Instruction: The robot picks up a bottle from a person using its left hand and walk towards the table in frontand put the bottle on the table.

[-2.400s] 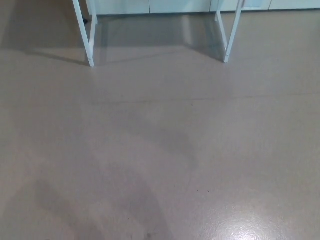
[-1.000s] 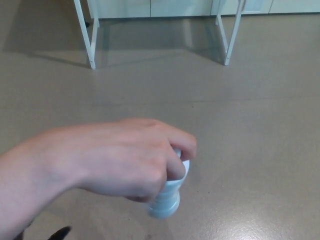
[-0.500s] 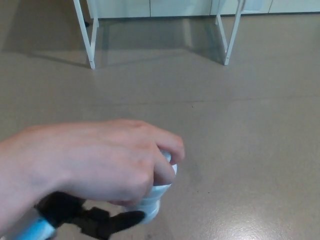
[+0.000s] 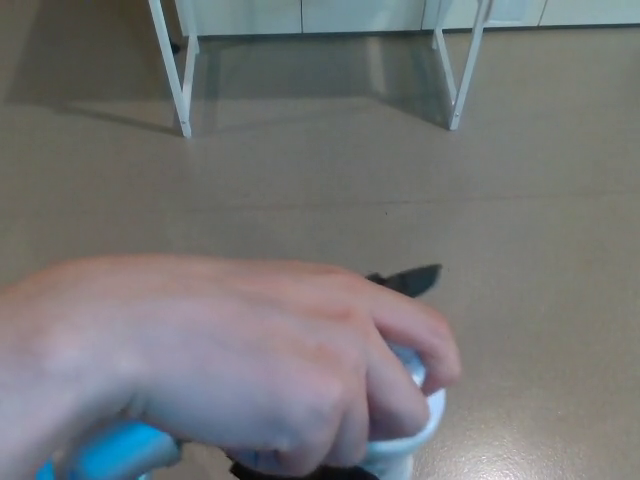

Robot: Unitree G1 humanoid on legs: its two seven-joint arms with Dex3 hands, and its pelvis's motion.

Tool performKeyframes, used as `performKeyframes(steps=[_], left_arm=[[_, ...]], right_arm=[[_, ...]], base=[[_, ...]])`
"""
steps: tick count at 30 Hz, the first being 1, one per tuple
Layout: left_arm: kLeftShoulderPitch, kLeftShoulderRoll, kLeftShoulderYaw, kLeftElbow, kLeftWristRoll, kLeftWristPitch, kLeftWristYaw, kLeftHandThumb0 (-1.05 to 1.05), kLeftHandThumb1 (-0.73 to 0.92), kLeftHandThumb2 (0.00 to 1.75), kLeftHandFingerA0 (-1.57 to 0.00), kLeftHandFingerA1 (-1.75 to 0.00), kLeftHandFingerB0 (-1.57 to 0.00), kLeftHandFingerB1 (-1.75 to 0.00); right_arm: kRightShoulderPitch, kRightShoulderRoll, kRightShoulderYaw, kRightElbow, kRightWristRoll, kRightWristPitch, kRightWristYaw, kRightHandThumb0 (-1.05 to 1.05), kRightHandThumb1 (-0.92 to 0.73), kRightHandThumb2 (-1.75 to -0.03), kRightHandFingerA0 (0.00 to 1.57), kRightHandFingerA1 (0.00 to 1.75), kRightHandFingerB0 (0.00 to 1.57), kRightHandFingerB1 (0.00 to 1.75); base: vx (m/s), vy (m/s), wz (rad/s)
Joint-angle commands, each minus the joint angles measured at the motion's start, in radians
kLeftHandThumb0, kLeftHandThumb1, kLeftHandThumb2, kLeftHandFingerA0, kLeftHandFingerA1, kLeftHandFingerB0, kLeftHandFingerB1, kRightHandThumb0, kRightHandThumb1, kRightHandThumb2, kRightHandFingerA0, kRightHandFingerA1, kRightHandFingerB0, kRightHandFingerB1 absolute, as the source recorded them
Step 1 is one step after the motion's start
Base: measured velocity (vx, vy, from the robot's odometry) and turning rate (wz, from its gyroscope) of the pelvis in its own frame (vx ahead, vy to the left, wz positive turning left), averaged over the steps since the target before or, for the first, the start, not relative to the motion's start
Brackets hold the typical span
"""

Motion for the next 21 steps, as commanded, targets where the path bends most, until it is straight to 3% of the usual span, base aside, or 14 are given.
performKeyframes(steps=[1,2,3,4,5,6,7,8,14,21], left_arm=[[-0.022,-0.027,-0.065,-0.029,0.133,0.166,0.055,-0.32,0.75,0.66,-0.73,-0.56,-0.22,-0.30],[-0.028,-0.051,-0.070,-0.002,0.144,0.163,0.079,-0.16,0.91,0.67,-0.98,-0.93,-0.68,-0.41],[-0.031,-0.063,-0.073,0.008,0.151,0.165,0.090,-0.16,0.91,0.67,-0.98,-0.93,-0.68,-0.41],[-0.031,-0.081,-0.080,0.031,0.173,0.160,0.115,-0.09,0.91,0.68,-1.02,-1.21,-0.90,-0.51],[-0.030,-0.087,-0.082,0.037,0.180,0.159,0.122,-0.09,0.91,0.68,-1.02,-1.21,-0.90,-0.51],[-0.030,-0.097,-0.086,0.047,0.196,0.158,0.137,-0.10,0.88,0.71,-0.93,-1.39,-0.91,-0.64],[-0.029,-0.103,-0.087,0.051,0.207,0.158,0.146,-0.10,0.88,0.71,-0.93,-1.39,-0.91,-0.64],[-0.018,-0.131,-0.096,0.078,0.237,0.155,0.188,-0.11,0.90,0.68,-0.73,-1.61,-0.79,-1.01],[0.008,-0.147,-0.097,0.123,0.265,0.112,0.204,-0.16,0.90,0.68,-0.71,-1.63,-0.75,-1.10],[0.024,-0.138,-0.081,0.099,0.263,0.099,0.191,-0.15,0.88,0.71,-0.69,-1.61,-0.75,-1.06]], right_arm=[[0.003,0.001,0.003,0.008,-0.001,0.001,0.017,-0.40,-0.68,-0.60,0.63,0.47,0.46,0.39],[-0.002,0.005,0.001,0.016,0.001,0.005,0.016,-0.40,-0.68,-0.60,0.62,0.45,0.48,0.39],[-0.004,0.007,-0.001,0.020,0.002,0.006,0.016,-0.40,-0.68,-0.60,0.62,0.45,0.48,0.39],[-0.007,0.008,0.000,0.020,0.002,0.005,0.017,-0.39,-0.70,-0.61,0.62,0.45,0.49,0.39],[-0.007,0.008,0.000,0.021,0.001,0.005,0.018,-0.39,-0.70,-0.61,0.62,0.45,0.49,0.39],[-0.010,0.007,0.000,0.021,0.001,0.004,0.020,-0.40,-0.70,-0.61,0.61,0.45,0.50,0.40],[-0.011,0.007,0.001,0.021,0.000,0.003,0.021,-0.40,-0.70,-0.61,0.61,0.45,0.50,0.40],[-0.012,0.005,0.002,0.015,0.000,-0.003,0.027,-0.40,-0.70,-0.61,0.61,0.45,0.50,0.40],[-0.025,-0.002,-0.003,0.017,0.004,0.001,0.049,-0.41,-0.69,-0.60,0.64,0.48,0.56,0.43],[-0.042,-0.009,0.038,0.004,-0.025,0.019,0.040,-0.38,-0.70,-0.61,0.64,0.46,0.56,0.42]], base=[[0.00,0.000,0.00],[0.00,0.000,0.00],[0.00,0.000,0.00],[0.00,0.000,0.00],[0.00,0.000,0.00],[0.00,0.000,0.00],[0.00,0.000,0.00],[0.00,0.000,0.00],[0.00,0.000,0.00],[0.00,0.000,0.00]])
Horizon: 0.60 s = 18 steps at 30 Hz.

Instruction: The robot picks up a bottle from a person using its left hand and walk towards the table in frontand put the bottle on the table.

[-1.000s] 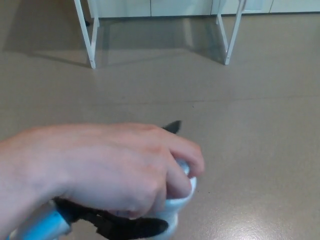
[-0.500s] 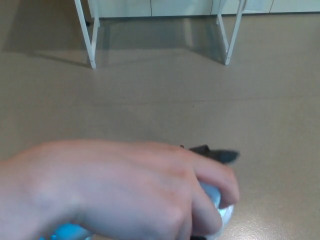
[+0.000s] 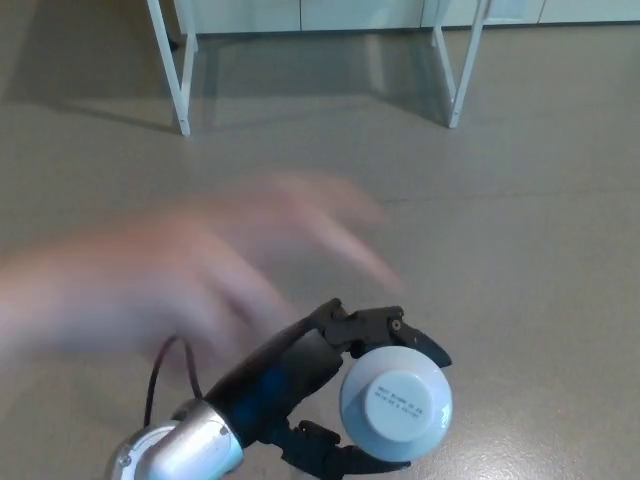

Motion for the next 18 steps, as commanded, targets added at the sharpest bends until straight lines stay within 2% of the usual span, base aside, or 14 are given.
performKeyframes(steps=[1,2,7,10,13,14,18], left_arm=[[0.019,0.007,0.018,-0.020,0.027,-0.037,0.024,-0.15,0.88,0.70,-0.73,-1.57,-0.76,-1.04],[0.037,0.010,0.021,-0.020,0.023,-0.056,0.029,-0.14,0.89,0.70,-0.74,-1.55,-0.78,-0.99],[0.109,0.014,0.056,-0.029,0.004,-0.079,0.038,-0.16,0.90,0.69,-0.71,-1.56,-0.80,-0.97],[0.156,0.014,0.097,-0.026,-0.013,-0.100,0.050,-0.16,0.88,0.69,-0.77,-1.51,-0.82,-0.93],[0.211,-0.003,0.187,-0.002,-0.072,-0.121,0.059,-0.17,0.92,0.66,-0.81,-1.53,-0.80,-1.04],[0.218,-0.007,0.224,0.014,-0.092,-0.126,0.061,-0.19,0.92,0.67,-0.89,-1.52,-0.82,-1.03],[0.249,-0.037,0.386,0.081,-0.233,-0.146,0.022,-0.23,0.89,0.71,-0.90,-1.52,-0.83,-0.98]], right_arm=[[-0.005,-0.016,0.019,-0.007,-0.018,0.019,0.006,-0.38,-0.70,-0.61,0.64,0.46,0.55,0.42],[0.001,-0.015,0.026,-0.008,-0.024,0.018,0.001,-0.39,-0.70,-0.61,0.64,0.45,0.54,0.41],[0.012,-0.015,0.055,-0.007,-0.040,0.009,-0.003,-0.42,-0.71,-0.61,0.63,0.46,0.55,0.41],[0.017,-0.018,0.057,-0.007,-0.035,0.011,0.001,-0.41,-0.71,-0.61,0.63,0.45,0.53,0.41],[0.018,-0.023,0.058,-0.006,-0.035,0.012,0.003,-0.41,-0.71,-0.61,0.64,0.45,0.54,0.40],[0.014,-0.022,0.058,-0.006,-0.035,0.015,0.000,-0.40,-0.70,-0.61,0.65,0.46,0.56,0.42],[0.012,-0.029,0.057,-0.005,-0.034,0.016,0.007,-0.41,-0.71,-0.61,0.64,0.46,0.55,0.41]], base=[[0.00,0.000,0.00],[0.00,0.000,0.00],[0.00,0.000,0.00],[0.00,0.000,0.00],[0.12,0.005,-0.28],[0.04,-0.068,0.21],[-0.10,0.011,0.17]])
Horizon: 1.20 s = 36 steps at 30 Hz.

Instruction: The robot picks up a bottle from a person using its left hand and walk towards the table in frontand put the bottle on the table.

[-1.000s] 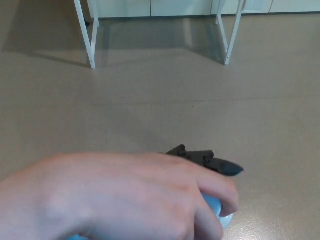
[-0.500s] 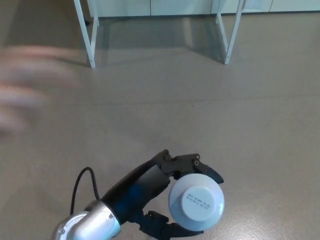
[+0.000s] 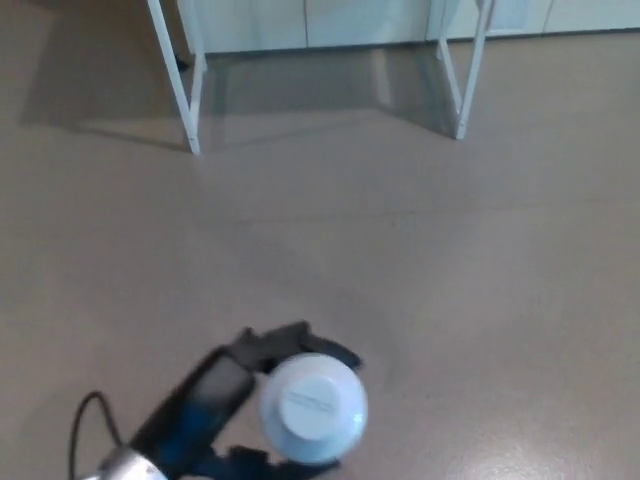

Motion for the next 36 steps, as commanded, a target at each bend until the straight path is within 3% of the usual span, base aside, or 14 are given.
performKeyframes(steps=[1,6,9,15,36], left_arm=[[0.030,-0.020,0.174,0.068,-0.191,-0.078,-0.019,-0.23,0.89,0.71,-0.90,-1.52,-0.83,-0.98],[0.049,-0.025,0.275,0.069,-0.219,-0.076,-0.021,-0.23,0.88,0.71,-0.87,-1.53,-0.84,-1.00],[0.056,-0.046,0.341,0.062,-0.251,-0.059,-0.006,-0.27,0.85,0.69,-0.90,-1.47,-0.90,-0.91],[0.094,-0.076,0.367,0.059,-0.287,-0.039,-0.022,-0.25,0.85,0.69,-0.85,-1.51,-0.88,-0.97],[0.107,-0.091,0.338,0.085,-0.281,-0.063,-0.026,-0.25,0.85,0.69,-0.89,-1.50,-0.93,-0.95]], right_arm=[[-0.004,-0.018,-0.003,0.001,-0.003,0.009,0.009,-0.41,-0.71,-0.61,0.64,0.46,0.55,0.41],[0.000,-0.013,0.005,0.008,-0.011,0.007,0.004,-0.41,-0.70,-0.61,0.65,0.46,0.55,0.41],[0.002,-0.021,0.009,0.008,-0.014,0.016,-0.001,-0.40,-0.70,-0.61,0.66,0.45,0.54,0.40],[0.008,-0.020,0.024,0.011,-0.026,0.020,-0.002,-0.41,-0.71,-0.61,0.65,0.44,0.54,0.40],[0.008,-0.024,0.016,0.010,-0.016,0.034,0.017,-0.40,-0.69,-0.59,0.69,0.45,0.56,0.40]], base=[[0.00,0.000,0.00],[0.05,0.154,-0.11],[0.18,0.304,-0.39],[0.21,0.141,0.01],[0.31,-0.114,0.06]])
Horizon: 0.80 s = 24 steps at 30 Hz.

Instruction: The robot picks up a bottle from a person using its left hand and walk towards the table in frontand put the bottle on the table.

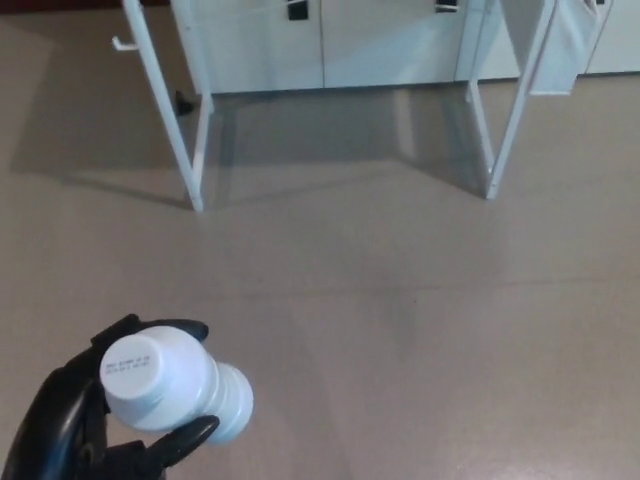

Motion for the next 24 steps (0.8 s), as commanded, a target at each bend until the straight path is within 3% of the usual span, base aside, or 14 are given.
performKeyframes(steps=[1,13,24], left_arm=[[-0.012,0.011,0.003,-0.007,-0.016,-0.027,0.003,-0.25,0.85,0.69,-0.89,-1.50,-0.93,-0.95],[-0.026,0.031,0.010,-0.018,-0.030,0.004,-0.003,-0.25,0.85,0.70,-0.84,-1.53,-0.91,-0.94],[-0.023,0.055,0.049,-0.077,-0.064,0.000,-0.014,-0.25,0.85,0.69,-0.88,-1.51,-0.91,-0.94]], right_arm=[[0.015,-0.008,-0.002,-0.004,-0.003,0.003,0.010,-0.40,-0.69,-0.59,0.69,0.45,0.56,0.40],[0.011,-0.001,-0.006,-0.004,-0.001,0.010,0.006,-0.43,-0.66,-0.62,0.67,0.46,0.53,0.41],[0.016,-0.003,-0.015,-0.001,0.004,-0.001,-0.004,-0.43,-0.66,-0.62,0.69,0.47,0.54,0.42]], base=[[0.33,0.135,-0.18],[0.45,0.132,-0.07],[0.43,-0.131,0.21]])
